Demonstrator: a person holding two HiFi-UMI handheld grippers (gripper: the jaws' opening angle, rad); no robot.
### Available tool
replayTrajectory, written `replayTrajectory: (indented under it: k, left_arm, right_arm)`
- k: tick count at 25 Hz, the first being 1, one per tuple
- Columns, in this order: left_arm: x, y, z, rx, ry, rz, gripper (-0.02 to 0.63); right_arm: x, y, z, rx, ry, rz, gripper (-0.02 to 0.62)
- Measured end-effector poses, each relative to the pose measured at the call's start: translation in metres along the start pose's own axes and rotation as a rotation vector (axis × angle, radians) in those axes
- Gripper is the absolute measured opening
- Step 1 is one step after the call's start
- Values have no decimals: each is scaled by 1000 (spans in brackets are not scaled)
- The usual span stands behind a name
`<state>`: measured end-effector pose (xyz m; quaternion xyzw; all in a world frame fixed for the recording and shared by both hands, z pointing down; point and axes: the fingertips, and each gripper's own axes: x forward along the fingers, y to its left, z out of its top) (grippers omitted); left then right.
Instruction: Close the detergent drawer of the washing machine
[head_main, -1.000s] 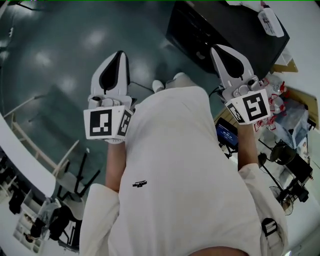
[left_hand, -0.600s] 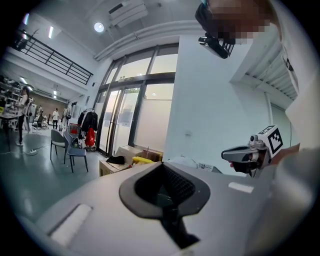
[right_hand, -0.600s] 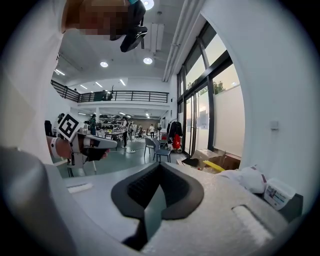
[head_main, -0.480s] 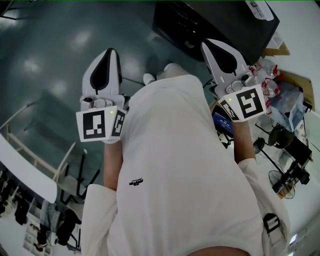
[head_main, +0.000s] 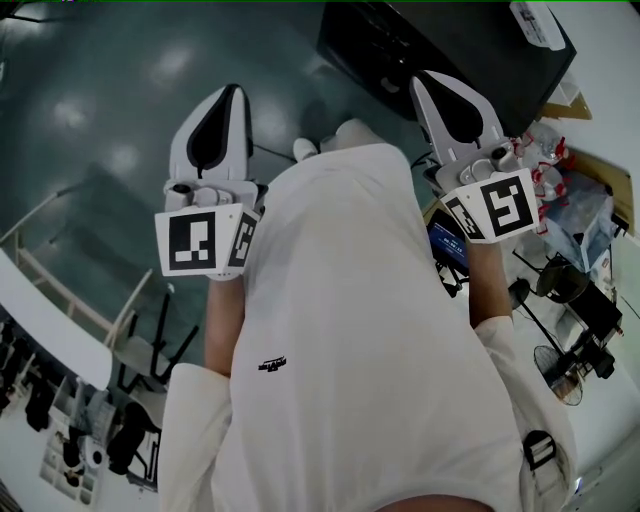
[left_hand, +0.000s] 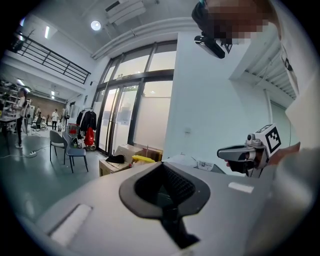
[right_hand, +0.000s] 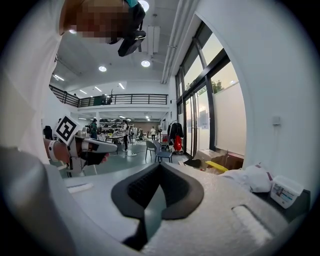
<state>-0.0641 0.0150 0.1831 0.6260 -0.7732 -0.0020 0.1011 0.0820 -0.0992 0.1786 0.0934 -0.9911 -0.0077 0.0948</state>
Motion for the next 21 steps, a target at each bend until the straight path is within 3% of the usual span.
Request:
replayTrajectory:
  k: [21]
  left_arm:
    - [7, -6, -1, -13, 7, -34, 18]
  right_arm:
    - [3, 1, 4, 0, 11, 2, 3]
